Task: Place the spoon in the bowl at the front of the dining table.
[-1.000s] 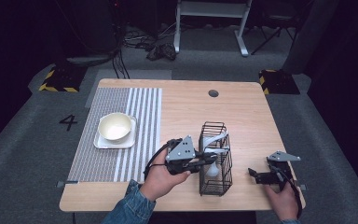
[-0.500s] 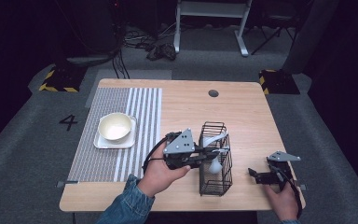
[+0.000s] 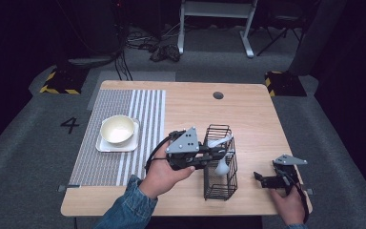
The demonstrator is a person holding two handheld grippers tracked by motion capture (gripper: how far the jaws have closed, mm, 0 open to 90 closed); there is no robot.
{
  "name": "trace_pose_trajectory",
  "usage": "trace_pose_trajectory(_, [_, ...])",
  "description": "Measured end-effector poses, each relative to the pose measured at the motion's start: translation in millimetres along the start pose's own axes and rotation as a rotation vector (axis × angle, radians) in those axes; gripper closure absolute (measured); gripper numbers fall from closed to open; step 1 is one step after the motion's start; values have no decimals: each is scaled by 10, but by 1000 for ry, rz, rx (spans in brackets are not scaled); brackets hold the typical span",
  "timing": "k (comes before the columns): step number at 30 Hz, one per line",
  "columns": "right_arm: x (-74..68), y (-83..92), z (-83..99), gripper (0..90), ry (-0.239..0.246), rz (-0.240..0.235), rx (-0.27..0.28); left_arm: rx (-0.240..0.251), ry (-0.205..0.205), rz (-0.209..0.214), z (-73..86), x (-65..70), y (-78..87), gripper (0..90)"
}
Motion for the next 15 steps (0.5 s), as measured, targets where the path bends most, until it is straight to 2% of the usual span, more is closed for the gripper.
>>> trace_pose_trajectory(12, [-1,0,0,20,0,0,0,17,-9,-15,-107,-26,128,849])
trace_pose_trajectory(15, [-1,1,0,20,1,0,0,19,-14,-31,-122,-35,191,849])
Point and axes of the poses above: each handheld gripper's, and its own axes: y roughly backward along the jaws, z roughly out of its underside, x roughly to its right, the point moved 3 cm from there along -y, roughly forward along the jaws, and after that the axes turned 3 degrees about -z, right-handed, at the moved point
